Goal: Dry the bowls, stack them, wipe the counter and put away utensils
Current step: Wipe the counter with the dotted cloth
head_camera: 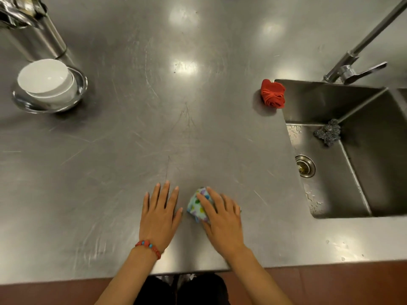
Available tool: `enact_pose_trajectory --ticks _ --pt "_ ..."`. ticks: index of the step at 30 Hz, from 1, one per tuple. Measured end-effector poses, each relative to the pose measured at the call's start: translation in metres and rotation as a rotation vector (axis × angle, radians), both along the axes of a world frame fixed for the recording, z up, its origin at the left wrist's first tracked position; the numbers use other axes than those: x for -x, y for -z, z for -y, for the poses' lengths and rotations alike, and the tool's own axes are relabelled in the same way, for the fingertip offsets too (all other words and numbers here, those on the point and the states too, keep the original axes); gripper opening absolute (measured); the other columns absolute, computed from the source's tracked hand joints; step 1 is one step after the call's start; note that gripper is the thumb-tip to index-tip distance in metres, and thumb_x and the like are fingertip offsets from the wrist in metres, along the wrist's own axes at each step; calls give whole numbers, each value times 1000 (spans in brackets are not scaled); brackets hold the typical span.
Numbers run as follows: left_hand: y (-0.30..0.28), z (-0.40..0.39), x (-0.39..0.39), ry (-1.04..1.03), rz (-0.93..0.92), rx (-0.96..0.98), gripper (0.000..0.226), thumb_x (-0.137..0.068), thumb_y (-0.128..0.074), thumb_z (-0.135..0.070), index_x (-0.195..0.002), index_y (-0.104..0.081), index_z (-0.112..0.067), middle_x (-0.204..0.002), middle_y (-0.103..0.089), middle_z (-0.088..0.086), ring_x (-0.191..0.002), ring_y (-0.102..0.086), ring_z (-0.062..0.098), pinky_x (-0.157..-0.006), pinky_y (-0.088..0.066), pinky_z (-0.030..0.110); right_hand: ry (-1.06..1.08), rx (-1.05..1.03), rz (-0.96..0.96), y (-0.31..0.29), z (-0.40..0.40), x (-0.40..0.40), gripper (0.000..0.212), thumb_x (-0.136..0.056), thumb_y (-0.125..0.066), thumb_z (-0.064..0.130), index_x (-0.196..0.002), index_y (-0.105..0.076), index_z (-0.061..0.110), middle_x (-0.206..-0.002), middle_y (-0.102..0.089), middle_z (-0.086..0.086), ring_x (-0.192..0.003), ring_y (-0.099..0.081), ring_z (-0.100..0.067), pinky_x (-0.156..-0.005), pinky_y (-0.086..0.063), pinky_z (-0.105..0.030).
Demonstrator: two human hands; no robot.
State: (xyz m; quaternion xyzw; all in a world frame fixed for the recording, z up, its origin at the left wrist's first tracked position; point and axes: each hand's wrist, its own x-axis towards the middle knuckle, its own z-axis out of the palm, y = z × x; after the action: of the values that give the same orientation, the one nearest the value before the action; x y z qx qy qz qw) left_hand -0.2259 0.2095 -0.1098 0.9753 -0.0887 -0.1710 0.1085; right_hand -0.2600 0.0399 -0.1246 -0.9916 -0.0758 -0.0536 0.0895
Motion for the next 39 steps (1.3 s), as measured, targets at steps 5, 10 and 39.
enact_pose_trajectory --ticks 5,10,39 --pt "3 -3 1 46 86 78 49 -88 -38 -36 -122 -57 -5 -131 -53 22 -119 -50 43 -95 -38 60 64 31 -32 -1 -15 50 61 -61 -74 46 -117 -58 29 -126 -60 1 -103 -54 -24 -84 -48 -32" --pt "16 -10 1 60 108 120 57 -92 -47 -32 -142 -27 -15 -154 -15 12 -143 -10 31 -115 -6 47 104 -86 -95 -16 -18 57 61 -75 -60 49 -131 -46 28 -135 -53 0 -112 -55 -24 -92 -46 -33" --pt "-13 78 35 -506 34 537 40 -79 -69 -12 -117 -60 -8 -111 -58 16 -103 -56 31 -94 -44 39 427 -994 -559 -41 96 -31 44 -92 -48 19 -48 -46 19 -49 -44 -7 -52 -37 -11 -56 -41 -29"
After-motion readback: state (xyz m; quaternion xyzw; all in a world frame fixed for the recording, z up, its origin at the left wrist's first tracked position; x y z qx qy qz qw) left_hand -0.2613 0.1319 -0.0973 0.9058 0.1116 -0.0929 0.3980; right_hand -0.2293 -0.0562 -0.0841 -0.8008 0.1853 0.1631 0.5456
